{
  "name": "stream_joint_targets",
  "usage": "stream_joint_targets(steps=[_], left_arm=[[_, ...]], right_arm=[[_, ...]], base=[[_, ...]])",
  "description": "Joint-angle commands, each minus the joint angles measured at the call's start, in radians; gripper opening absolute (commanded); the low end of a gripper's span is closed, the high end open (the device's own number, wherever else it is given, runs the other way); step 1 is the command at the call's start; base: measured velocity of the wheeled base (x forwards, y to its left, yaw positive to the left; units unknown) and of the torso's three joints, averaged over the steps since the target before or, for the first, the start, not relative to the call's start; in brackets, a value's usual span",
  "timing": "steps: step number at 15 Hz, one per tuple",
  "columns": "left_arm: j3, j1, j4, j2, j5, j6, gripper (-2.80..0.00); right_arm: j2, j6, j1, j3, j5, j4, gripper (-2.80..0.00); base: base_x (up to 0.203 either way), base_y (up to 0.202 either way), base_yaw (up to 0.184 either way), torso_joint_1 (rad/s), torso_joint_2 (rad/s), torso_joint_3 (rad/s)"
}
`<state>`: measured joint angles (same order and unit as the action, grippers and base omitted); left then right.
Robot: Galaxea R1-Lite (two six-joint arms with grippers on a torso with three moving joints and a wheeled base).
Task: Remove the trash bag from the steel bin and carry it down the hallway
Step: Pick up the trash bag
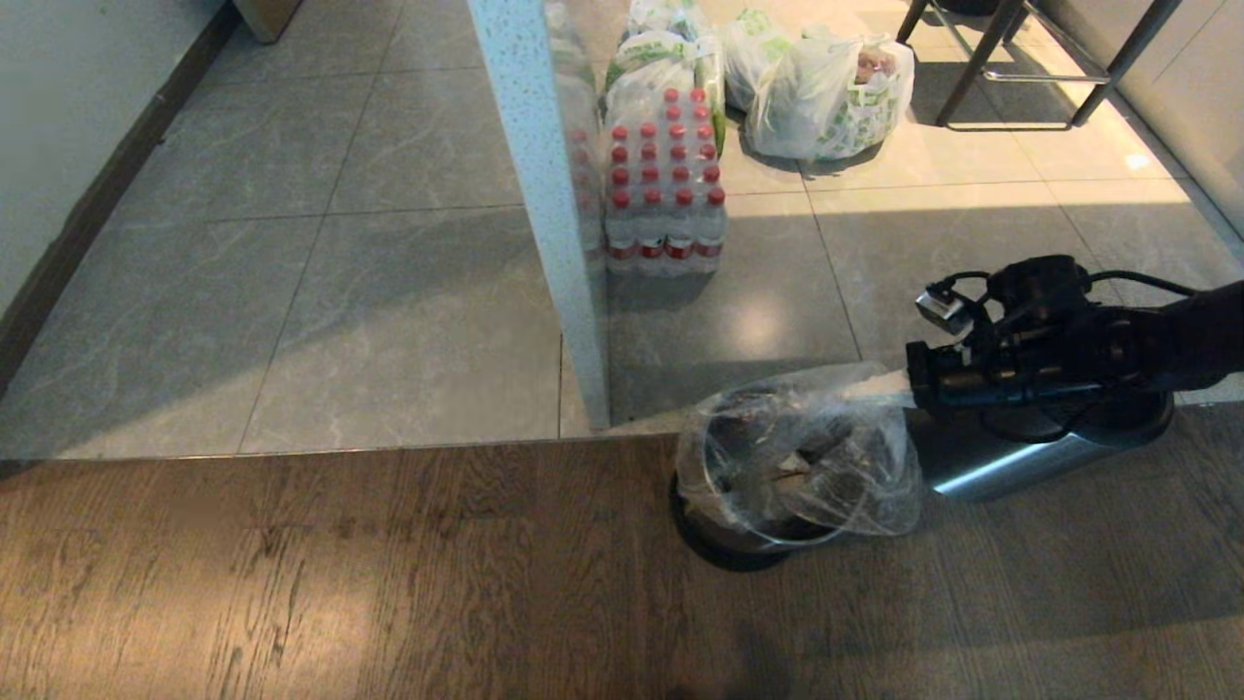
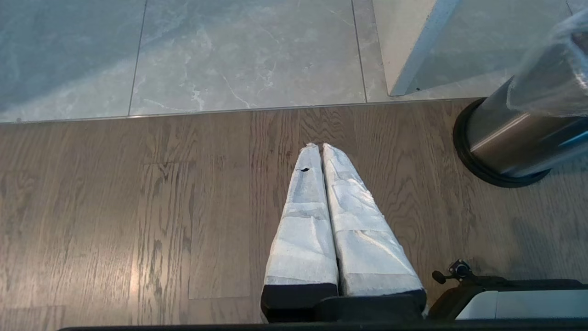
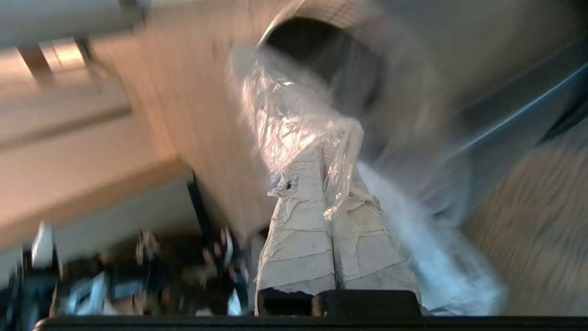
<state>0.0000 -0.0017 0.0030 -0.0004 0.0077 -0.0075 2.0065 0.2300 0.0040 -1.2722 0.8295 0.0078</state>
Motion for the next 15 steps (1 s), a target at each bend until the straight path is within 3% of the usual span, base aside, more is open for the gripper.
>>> stream_joint_targets(steps=[1,5,8,12,15], left_arm=[[0.002,0.000,0.000,0.000,0.000,0.000,-2.80],[0.002,0.000,0.000,0.000,0.000,0.000,-2.80],[0.002,0.000,0.000,0.000,0.000,0.000,-2.80],[0.002,0.000,0.000,0.000,0.000,0.000,-2.80],[0.002,0.000,0.000,0.000,0.000,0.000,-2.80]], right_arm=[[-0.116,-0.040,0.051,0.059,-0.018,0.042,-2.80],[-0.201,-0.322,0.173,0.234,-0.154,0.075,-2.80],[-0.241,-0.382,0.228,0.274,-0.208,0.068,-2.80],[-0.205,-0.514,0.242,0.297,-0.287,0.060,-2.80],[-0.183,-0.521,0.246,0.286,-0.307,0.035,-2.80]], base=[[0.000,0.000,0.000,0.000,0.00,0.000],[0.000,0.000,0.000,0.000,0.00,0.000],[0.000,0.000,0.000,0.000,0.00,0.000],[0.000,0.000,0.000,0.000,0.00,0.000],[0.000,0.000,0.000,0.000,0.00,0.000]])
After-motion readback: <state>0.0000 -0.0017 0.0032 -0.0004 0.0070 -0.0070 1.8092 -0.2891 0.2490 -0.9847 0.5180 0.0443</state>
